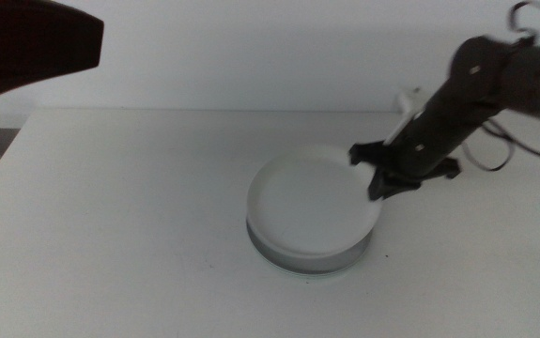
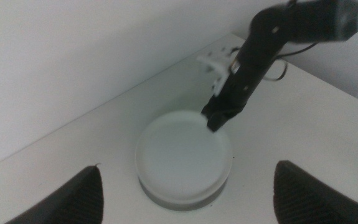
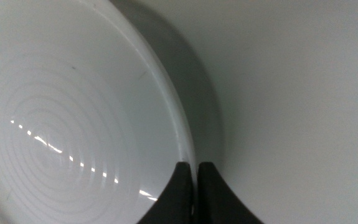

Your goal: Stack the three bowls on top of each other.

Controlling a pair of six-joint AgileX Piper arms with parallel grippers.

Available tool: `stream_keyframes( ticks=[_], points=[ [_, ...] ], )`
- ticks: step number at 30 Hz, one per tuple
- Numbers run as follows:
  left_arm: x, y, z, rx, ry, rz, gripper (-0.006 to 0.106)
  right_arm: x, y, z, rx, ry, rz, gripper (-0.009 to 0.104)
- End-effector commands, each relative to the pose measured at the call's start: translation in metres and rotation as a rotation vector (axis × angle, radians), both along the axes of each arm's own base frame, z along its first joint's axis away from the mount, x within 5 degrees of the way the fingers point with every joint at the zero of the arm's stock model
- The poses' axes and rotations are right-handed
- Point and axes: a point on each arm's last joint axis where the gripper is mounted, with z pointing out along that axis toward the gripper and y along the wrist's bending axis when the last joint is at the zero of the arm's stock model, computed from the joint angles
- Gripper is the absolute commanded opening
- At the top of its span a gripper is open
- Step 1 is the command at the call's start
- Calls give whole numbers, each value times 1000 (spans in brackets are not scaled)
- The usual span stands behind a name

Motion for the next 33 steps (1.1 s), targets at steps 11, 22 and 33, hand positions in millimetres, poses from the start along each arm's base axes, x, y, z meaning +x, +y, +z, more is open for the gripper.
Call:
stream_keyframes(
  ticks=[11,22,33],
  points=[
    [0,0,1,-15,-4,7,94,9,18,-23,-10,-14,61,32],
    [0,0,1,-16,-4,6,94,-14,8,68,17,-267,123,79],
    [0,0,1,-16,-4,6,94,-114,-46,192,7,-613,-63,79]
  ],
)
